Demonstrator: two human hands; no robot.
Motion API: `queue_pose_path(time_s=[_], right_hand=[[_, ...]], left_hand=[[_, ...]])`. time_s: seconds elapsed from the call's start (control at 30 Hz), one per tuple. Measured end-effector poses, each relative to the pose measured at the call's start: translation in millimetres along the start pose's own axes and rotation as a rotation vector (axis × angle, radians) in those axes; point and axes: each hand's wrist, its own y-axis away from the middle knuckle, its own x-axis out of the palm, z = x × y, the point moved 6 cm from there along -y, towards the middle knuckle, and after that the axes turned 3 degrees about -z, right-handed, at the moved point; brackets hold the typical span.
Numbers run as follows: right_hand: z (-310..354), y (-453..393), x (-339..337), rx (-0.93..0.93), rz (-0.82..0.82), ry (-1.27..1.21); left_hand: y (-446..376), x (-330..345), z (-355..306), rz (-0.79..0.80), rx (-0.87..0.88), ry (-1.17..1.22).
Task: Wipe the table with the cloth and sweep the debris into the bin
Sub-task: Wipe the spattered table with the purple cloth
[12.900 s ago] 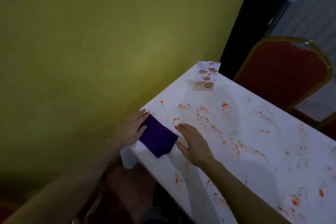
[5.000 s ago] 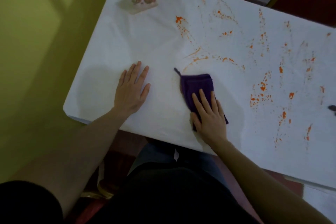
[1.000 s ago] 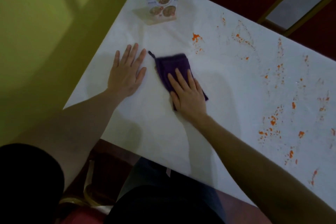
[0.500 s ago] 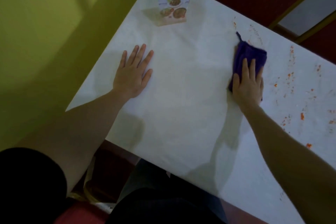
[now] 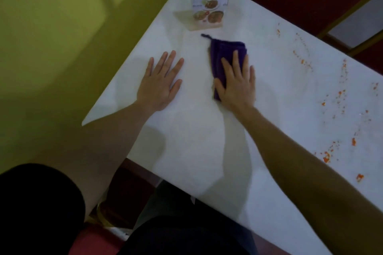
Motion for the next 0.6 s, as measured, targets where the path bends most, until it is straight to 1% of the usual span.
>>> queue_pose_path(time_s=[0.07,0.13,0.2,0.27,0.33,0.43,0.53,0.6], right_hand=[[-33.1,-20.2,-7.4,0.06,-0.026,0.004],[-73.3,-19.2,-12.6,0.145,-0.041,-0.038],[-105.9,1.3,-15.8,0.219,-0.056,-0.084],[-120.7,33.0,-16.5,0.249,-0.075,-0.101],[-117.4,66.6,-13.7,0.259,-0.078,-0.106],[-83.0,108.1,-7.0,0.238,-0.054,-0.12],[-30.6,134.8,7.1,0.128,0.013,-0.123],[-8.9,139.1,12.8,0.052,0.027,-0.124]], left_hand=[[0.3,-1.0,-0.1,-0.005,0.006,0.003],[0.7,-1.2,-0.8,-0.006,0.009,0.001],[0.6,-1.1,-1.2,-0.003,0.009,-0.003],[0.3,-1.1,-1.0,0.004,0.004,-0.004],[0.3,-1.2,-0.5,0.007,-0.002,-0.01],[0.4,-1.8,-1.1,0.009,-0.004,-0.008],[0.1,-3.1,-1.5,0.006,-0.003,-0.008],[0.5,-3.2,-1.7,0.005,-0.005,-0.013]])
